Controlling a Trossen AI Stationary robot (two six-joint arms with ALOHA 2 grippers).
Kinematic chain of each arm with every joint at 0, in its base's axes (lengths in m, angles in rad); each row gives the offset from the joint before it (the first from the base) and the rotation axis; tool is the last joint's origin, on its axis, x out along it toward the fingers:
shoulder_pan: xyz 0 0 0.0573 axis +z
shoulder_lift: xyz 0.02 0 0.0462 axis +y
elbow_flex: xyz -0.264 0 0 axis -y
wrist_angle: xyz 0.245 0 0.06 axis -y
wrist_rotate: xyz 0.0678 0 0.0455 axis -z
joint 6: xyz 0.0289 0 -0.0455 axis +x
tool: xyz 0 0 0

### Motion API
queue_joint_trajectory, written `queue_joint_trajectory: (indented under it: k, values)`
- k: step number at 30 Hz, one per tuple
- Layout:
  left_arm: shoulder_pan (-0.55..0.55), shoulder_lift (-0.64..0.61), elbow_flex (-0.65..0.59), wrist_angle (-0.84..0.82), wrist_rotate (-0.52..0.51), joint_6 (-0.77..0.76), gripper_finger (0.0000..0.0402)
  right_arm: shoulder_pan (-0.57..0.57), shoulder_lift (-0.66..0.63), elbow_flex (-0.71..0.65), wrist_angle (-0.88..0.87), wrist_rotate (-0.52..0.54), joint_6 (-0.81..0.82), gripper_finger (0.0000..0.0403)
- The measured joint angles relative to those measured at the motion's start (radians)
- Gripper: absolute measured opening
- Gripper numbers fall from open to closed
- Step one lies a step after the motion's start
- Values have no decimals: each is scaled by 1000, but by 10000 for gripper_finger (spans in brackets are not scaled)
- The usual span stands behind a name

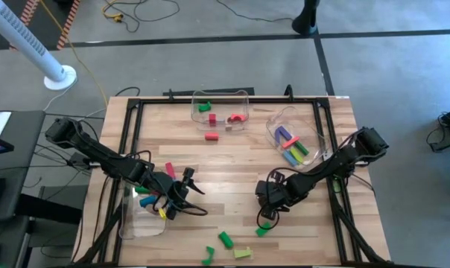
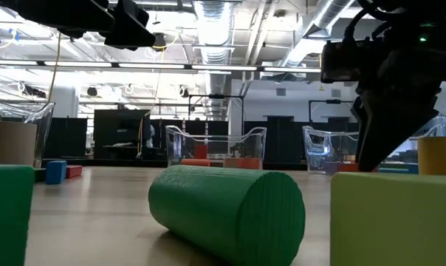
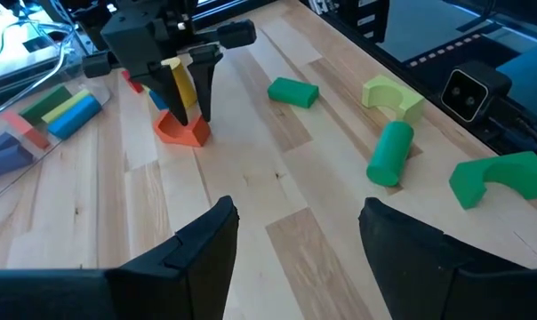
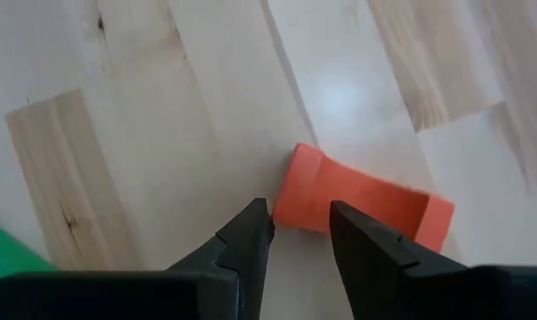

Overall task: Sort blocks by size
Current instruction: Put the orange arch block into the middle transparent bin

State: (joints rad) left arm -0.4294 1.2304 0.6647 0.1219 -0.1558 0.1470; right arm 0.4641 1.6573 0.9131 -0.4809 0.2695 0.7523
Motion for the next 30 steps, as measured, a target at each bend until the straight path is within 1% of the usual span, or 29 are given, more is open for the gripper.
queue_joint_trajectory:
  k: [7,10,13,16,19,23,26,28,30]
  values:
    - [0,0,0,0,0,-1,226,-4,0,0,-1,41,12,193]
    - [0,0,0,0,0,-2,226,-9,3,0,-2,43,18,197]
    - [0,0,0,-1,0,-3,226,-15,35,0,7,42,18,191]
    - [0,0,0,-4,0,-7,226,-15,83,11,27,36,14,178]
    - [0,0,0,-6,0,-13,226,-11,126,43,9,38,0,158]
    - [0,0,0,-6,0,-12,226,12,136,100,-35,82,-52,116]
    - [0,0,0,0,0,-2,226,22,137,149,-88,85,-97,86]
    - [4,0,0,3,-3,1,226,22,137,181,-108,78,-126,74]
    - [11,0,0,3,-4,2,226,22,137,205,-113,79,-159,72]
